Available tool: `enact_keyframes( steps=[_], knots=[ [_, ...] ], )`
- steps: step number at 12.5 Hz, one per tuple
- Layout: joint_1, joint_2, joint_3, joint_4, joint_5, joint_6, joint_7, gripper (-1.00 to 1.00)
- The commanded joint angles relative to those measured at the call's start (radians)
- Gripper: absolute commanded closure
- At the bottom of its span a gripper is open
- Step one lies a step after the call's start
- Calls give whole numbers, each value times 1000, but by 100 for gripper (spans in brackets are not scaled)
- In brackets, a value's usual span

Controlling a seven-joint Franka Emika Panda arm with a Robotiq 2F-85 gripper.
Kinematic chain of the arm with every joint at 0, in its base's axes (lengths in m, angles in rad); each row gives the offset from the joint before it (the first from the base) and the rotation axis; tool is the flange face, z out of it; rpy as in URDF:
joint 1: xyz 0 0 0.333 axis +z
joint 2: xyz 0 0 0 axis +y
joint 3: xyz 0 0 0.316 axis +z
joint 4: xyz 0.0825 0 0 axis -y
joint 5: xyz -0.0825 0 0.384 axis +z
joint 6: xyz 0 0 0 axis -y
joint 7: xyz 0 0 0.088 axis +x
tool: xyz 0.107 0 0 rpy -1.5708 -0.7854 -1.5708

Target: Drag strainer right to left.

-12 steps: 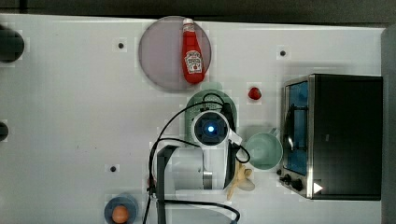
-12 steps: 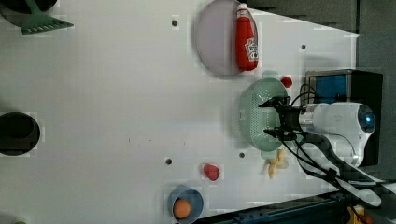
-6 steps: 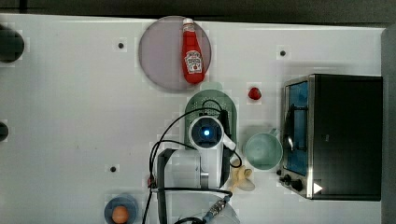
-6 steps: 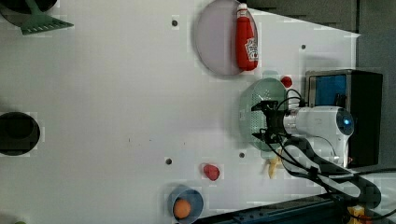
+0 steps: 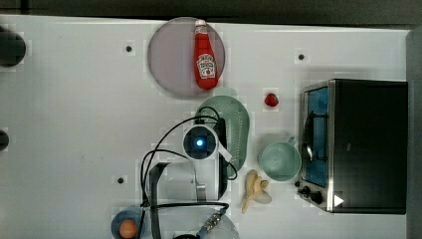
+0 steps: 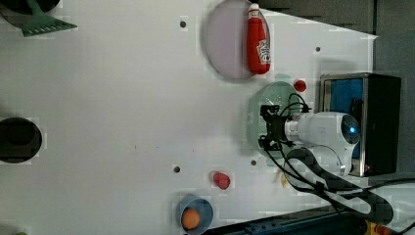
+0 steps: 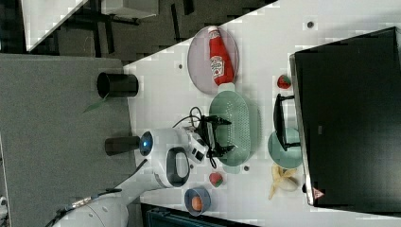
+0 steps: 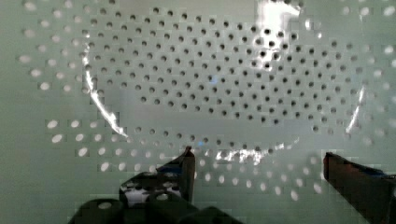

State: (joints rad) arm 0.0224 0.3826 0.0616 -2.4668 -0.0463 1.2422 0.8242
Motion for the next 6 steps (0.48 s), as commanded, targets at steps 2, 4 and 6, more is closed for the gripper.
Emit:
enact_keyframes(
  steps=[2,4,6],
  knots=[
    [44,-28,43,17,13,-4,124,-100],
    [64,-23,68,19,24,-5,163,-100],
    [88,-16,92,31,27,-6,213,-100]
  ],
)
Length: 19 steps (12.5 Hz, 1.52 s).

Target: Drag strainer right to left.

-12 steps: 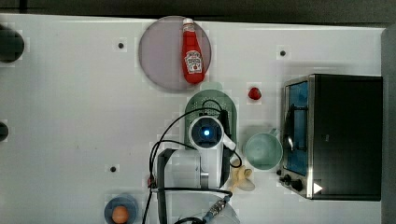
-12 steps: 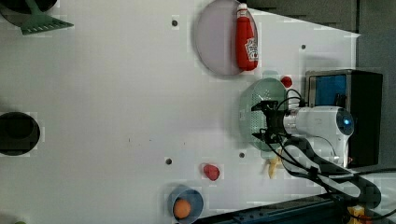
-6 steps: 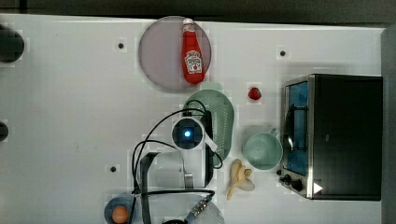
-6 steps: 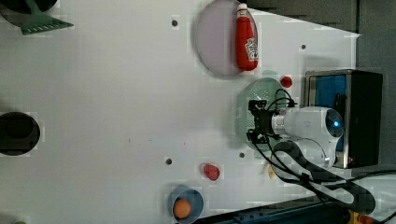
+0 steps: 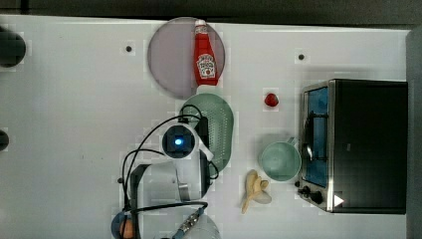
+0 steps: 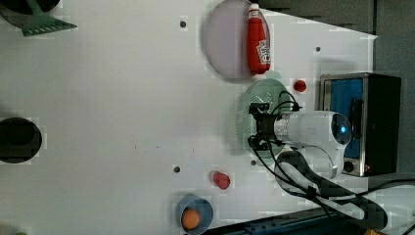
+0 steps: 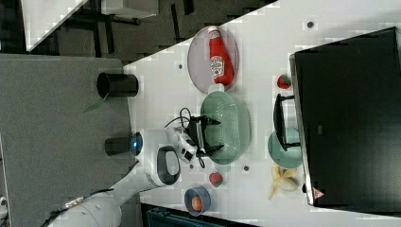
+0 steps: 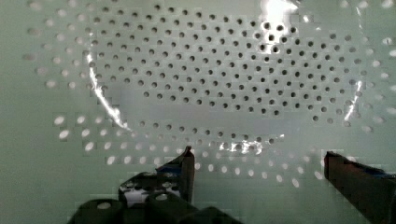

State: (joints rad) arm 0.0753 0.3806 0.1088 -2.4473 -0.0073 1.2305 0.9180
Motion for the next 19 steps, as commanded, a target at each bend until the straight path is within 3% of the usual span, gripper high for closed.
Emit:
enact_keyframes(
  steps=[1,19],
  knots=[
    [49,-11,55,17,-11,5,151,-100],
    [314,168,81,321,6,-121,481,-100]
  ],
)
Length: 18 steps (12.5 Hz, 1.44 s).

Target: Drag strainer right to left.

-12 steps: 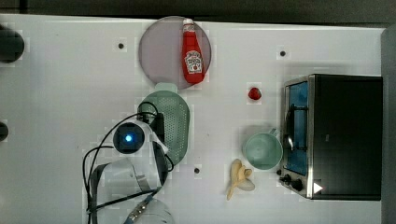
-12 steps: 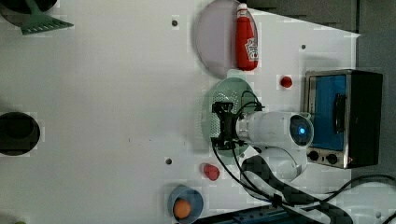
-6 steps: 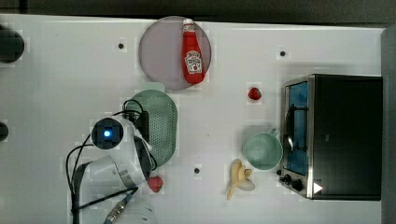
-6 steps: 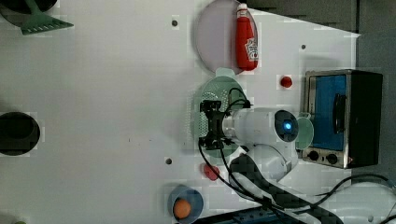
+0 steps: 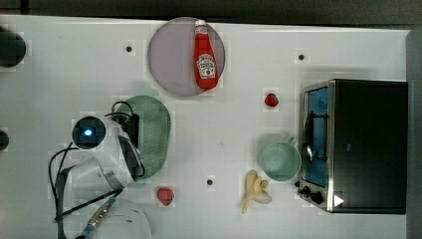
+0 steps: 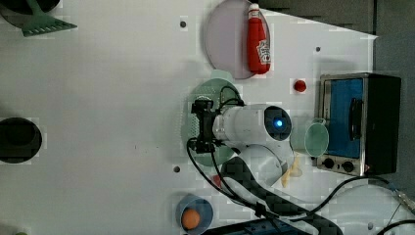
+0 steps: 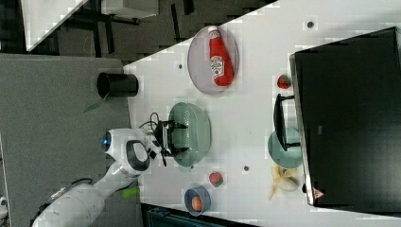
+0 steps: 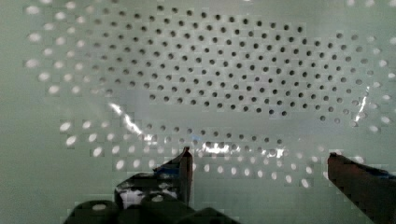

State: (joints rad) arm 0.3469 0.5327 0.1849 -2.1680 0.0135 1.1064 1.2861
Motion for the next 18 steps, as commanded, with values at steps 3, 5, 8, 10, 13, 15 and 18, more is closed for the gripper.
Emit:
enact_keyframes(
  steps=[3,5,8,10,13,15,18],
  knots=[
    [88,57,5,107,-15,-7,163,-100],
    [115,80,5,143,-15,-10,180,-100],
    [145,113,5,193,-14,-11,219,-100],
    [160,132,5,221,-14,-11,228,-100],
    [170,132,4,236,-15,-13,224,-100],
    [167,93,3,235,-15,-57,165,-100],
    [149,-30,-16,233,-16,-242,-18,-100]
  ],
)
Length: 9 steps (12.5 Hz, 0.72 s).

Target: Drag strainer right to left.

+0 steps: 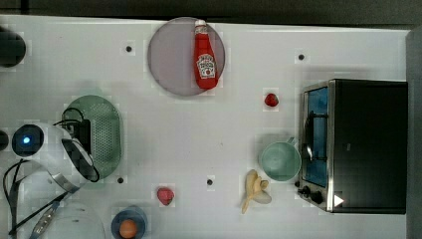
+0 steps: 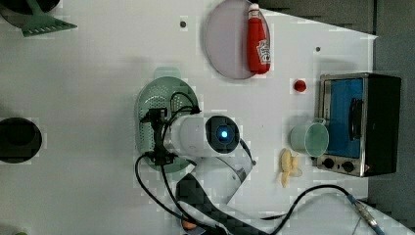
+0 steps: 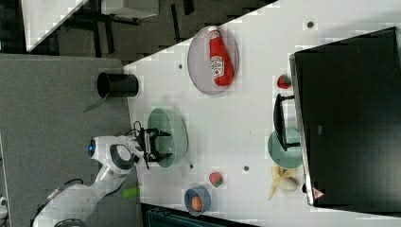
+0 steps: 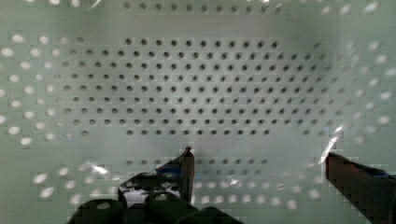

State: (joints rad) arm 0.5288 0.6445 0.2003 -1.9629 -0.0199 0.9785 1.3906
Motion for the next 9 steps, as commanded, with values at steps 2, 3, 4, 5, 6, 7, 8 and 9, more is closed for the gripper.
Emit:
enact_keyframes(
  steps=[2,3,4,5,6,7,8,9],
  knots=[
    [-52,-252,-57,29,18,-261,-290,-100],
    [-62,-310,-75,28,18,-328,-374,-100],
    [-74,-368,-96,28,18,-396,-449,-100],
    [-86,-426,-122,28,18,-456,-513,-100],
    [-97,-482,-150,28,18,-506,-561,-100],
    [-107,-534,-182,28,18,-543,-597,-100],
    [-117,-583,-216,27,18,-579,-636,-100],
    [-128,-629,-255,28,17,-623,-697,-100]
  ],
)
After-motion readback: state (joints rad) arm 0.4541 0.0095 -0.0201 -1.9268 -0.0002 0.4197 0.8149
